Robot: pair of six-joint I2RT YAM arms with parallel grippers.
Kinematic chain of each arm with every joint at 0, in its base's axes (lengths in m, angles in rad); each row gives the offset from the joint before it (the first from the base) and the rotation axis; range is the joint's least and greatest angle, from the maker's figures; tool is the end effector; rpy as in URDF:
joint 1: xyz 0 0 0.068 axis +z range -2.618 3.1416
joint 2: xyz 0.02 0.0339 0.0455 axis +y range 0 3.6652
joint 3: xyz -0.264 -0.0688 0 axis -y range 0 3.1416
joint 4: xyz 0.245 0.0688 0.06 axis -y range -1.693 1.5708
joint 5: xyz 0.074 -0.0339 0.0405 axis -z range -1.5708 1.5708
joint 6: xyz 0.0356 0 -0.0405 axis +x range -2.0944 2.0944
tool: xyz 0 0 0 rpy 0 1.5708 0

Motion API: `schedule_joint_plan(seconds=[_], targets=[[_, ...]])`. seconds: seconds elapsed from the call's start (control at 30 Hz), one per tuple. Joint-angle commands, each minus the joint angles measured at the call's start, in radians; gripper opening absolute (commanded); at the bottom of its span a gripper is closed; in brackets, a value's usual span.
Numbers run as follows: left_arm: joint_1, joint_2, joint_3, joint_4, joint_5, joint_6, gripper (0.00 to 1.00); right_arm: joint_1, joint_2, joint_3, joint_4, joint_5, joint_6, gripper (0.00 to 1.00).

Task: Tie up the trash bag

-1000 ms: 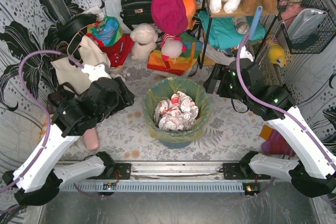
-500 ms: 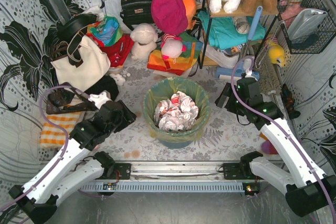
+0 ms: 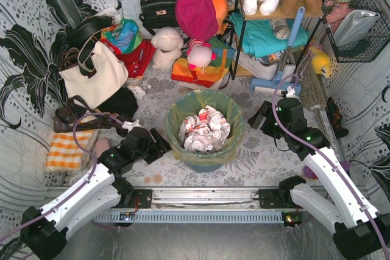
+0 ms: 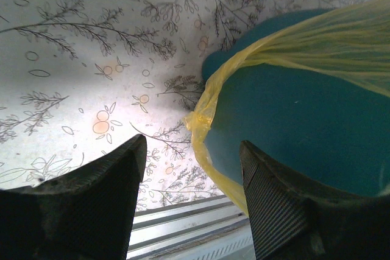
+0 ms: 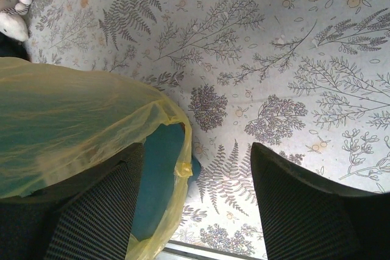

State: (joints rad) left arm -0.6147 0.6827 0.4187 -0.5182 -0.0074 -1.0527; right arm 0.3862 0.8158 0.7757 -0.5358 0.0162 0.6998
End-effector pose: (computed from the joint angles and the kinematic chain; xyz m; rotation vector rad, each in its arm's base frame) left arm 0.1187 -0.0835 0.1968 -0.5469 2.4394 -0.7640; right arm 0.1653 0.0666 0.2962 0.3548 2.1819 0.6049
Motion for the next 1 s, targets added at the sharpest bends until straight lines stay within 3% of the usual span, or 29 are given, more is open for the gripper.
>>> schedule_joint_plan(seconds=[0.0,0.17,0.5,0.97], targets=[[0.008,0.017,-0.034,0.150,0.064,0.028,0.68,-0.006,0.014,0.000,0.038,-0.016,0.019,0.69],[0.012,0.084,-0.094,0.265,0.150,0.048,0.67,-0.006,0.031,0.011,0.035,-0.016,0.013,0.69],[0.018,0.181,-0.126,0.342,0.205,0.094,0.67,-0.006,0.037,0.017,0.032,-0.021,0.011,0.68],[0.040,0.266,-0.089,0.234,0.061,0.192,0.63,-0.006,0.054,-0.012,0.036,-0.054,-0.003,0.68]])
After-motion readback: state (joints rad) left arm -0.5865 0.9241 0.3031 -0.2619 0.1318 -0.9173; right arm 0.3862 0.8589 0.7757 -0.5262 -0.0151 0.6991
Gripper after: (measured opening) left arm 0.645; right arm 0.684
